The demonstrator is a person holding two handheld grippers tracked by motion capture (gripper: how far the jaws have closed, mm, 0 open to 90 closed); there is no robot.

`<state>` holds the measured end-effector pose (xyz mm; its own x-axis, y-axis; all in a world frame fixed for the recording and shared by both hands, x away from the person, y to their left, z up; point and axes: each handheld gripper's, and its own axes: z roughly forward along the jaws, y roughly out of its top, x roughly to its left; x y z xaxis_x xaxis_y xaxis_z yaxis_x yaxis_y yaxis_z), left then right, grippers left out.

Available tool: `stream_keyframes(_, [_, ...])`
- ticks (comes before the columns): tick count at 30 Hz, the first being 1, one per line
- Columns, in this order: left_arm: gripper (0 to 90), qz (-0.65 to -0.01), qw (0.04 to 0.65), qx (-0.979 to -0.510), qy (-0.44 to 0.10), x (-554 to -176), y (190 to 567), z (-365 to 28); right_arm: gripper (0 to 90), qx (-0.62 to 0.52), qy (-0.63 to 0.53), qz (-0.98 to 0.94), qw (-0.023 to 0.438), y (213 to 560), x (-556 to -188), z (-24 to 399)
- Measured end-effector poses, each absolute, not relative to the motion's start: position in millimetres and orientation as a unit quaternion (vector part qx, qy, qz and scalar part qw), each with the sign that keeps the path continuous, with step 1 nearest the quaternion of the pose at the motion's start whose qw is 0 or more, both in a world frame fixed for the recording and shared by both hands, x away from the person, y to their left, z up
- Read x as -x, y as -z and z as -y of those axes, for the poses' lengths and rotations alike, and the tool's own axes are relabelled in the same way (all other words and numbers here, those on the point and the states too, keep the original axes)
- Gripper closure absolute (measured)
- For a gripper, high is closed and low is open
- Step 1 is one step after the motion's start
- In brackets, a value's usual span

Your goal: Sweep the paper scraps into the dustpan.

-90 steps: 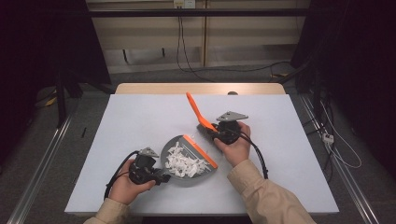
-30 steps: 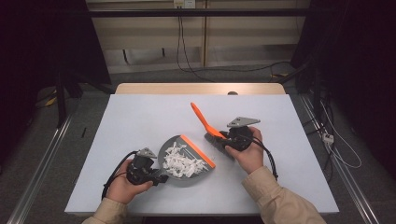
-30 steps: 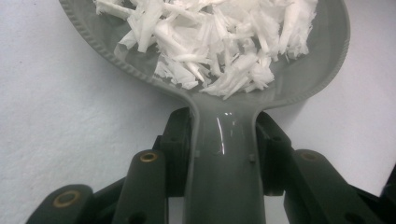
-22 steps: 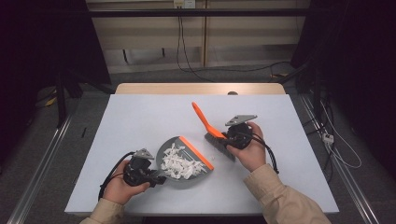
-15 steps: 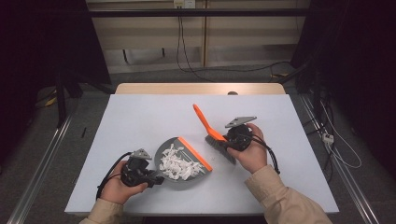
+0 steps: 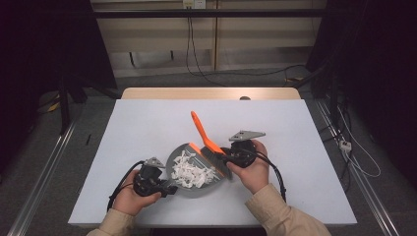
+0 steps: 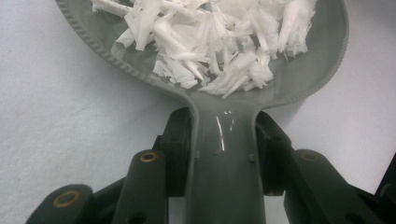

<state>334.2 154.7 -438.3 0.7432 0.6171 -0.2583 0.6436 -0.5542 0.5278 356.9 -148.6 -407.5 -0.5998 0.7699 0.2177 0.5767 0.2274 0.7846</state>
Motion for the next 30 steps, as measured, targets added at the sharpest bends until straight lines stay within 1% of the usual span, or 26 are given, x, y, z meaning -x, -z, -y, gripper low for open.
stream_keyframes(1, [62.1,-0.360,0.311,-0.880,0.018,-333.2,438.6,-153.5,71.7,-0.431,-0.455,-0.772,0.104,405.6,-356.8,148.4])
stream_keyframes(2, [61.6,-0.349,0.306,-0.886,0.015,-333.0,438.3,-152.9,71.7,-0.428,-0.459,-0.771,0.111,403.3,-356.2,148.2])
stream_keyframes(3, [59.2,-0.352,0.309,-0.884,0.012,-332.0,438.1,-151.3,71.7,-0.423,-0.462,-0.771,0.118,401.5,-356.3,148.4])
stream_keyframes(4, [55.2,-0.349,0.306,-0.886,0.012,-332.3,437.8,-150.7,71.7,-0.422,-0.462,-0.772,0.114,399.9,-356.9,148.9])
stream_keyframes(5, [53.7,-0.353,0.309,-0.883,0.010,-331.9,438.4,-149.2,71.7,-0.423,-0.462,-0.771,0.114,399.0,-357.6,149.9])
stream_keyframes(7, [54.8,-0.352,0.309,-0.884,0.005,-332.6,438.1,-148.4,71.7,-0.424,-0.457,-0.772,0.126,398.2,-359.0,152.4])
stream_keyframes(9, [58.8,-0.357,0.309,-0.882,0.006,-333.1,438.8,-147.1,71.7,-0.432,-0.461,-0.765,0.127,399.6,-360.9,155.7])
stream_keyframes(12, [62.3,-0.359,0.307,-0.881,0.004,-333.7,438.9,-147.0,71.7,-0.439,-0.460,-0.763,0.118,407.4,-365.0,156.6])
stream_keyframes(14, [62.5,-0.366,0.310,-0.878,0.004,-333.6,439.4,-146.9,71.7,-0.439,-0.456,-0.766,0.112,413.6,-367.9,154.3])
stream_keyframes(16, [62.6,-0.366,0.311,-0.877,0.006,-333.9,439.5,-147.6,71.7,-0.438,-0.460,-0.766,0.097,418.4,-371.0,153.3])
stream_keyframes(17, [62.7,-0.366,0.310,-0.877,0.006,-334.2,439.4,-147.9,71.7,-0.441,-0.458,-0.765,0.103,418.6,-372.2,153.3])
stream_keyframes(19, [62.7,-0.366,0.312,-0.877,0.007,-334.8,439.6,-148.6,71.7,-0.435,-0.428,-0.778,0.148,416.1,-374.3,154.3])
stream_keyframes(20, [62.7,-0.369,0.314,-0.875,0.008,-334.7,439.8,-148.5,71.7,-0.437,-0.423,-0.778,0.157,415.2,-375.7,156.8])
stream_keyframes(22, [62.7,-0.368,0.312,-0.876,0.007,-335.4,439.6,-149.0,71.7,-0.446,-0.437,-0.768,0.142,414.6,-378.8,163.3])
stream_keyframes(26, [62.8,-0.367,0.310,-0.877,0.007,-336.1,439.2,-149.6,71.7,-0.443,-0.418,-0.774,0.174,413.5,-380.0,167.0])
stream_keyframes(30, [62.7,-0.368,0.309,-0.877,0.006,-336.5,439.3,-149.1,71.7,-0.437,-0.410,-0.779,0.186,419.2,-375.6,164.6])
